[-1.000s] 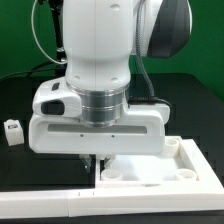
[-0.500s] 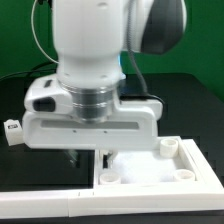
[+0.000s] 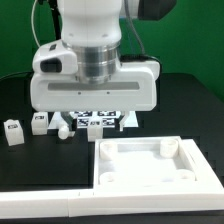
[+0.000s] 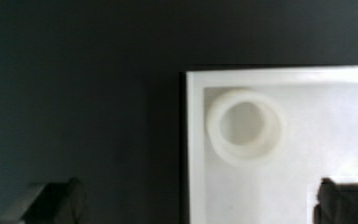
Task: Assemble one leg
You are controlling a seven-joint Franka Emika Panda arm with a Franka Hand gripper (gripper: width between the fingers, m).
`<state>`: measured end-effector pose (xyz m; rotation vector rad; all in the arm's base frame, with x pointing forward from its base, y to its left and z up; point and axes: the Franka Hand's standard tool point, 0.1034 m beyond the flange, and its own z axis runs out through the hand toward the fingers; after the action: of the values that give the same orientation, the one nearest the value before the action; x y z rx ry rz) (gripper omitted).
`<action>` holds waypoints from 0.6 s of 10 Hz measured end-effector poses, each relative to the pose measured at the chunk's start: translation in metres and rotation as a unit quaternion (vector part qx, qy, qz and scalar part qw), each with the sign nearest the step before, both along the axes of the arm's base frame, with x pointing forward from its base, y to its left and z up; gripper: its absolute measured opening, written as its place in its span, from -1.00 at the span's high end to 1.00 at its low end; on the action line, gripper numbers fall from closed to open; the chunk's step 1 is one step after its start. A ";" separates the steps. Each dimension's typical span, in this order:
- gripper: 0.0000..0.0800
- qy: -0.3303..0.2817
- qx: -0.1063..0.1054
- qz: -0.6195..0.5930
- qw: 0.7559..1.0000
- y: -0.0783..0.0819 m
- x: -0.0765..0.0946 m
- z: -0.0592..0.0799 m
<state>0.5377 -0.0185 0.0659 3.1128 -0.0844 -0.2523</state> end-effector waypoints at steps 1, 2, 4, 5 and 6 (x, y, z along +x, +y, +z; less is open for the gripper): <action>-0.62 0.007 0.001 -0.001 1.000 0.000 -0.001 -0.001; -0.62 0.007 0.001 -0.001 1.000 0.000 -0.002 -0.001; -0.62 0.052 0.021 -0.016 0.998 0.000 -0.024 -0.002; -0.62 0.087 0.026 -0.024 0.996 0.005 -0.040 0.002; -0.62 0.113 0.027 -0.025 0.993 0.009 -0.046 0.008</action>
Offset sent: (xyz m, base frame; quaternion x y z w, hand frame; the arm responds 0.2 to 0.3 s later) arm -0.0484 0.0057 -0.0019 0.0933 -0.1142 0.0244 0.9888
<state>0.4920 -0.0093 0.0738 3.1125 -0.1529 -0.6152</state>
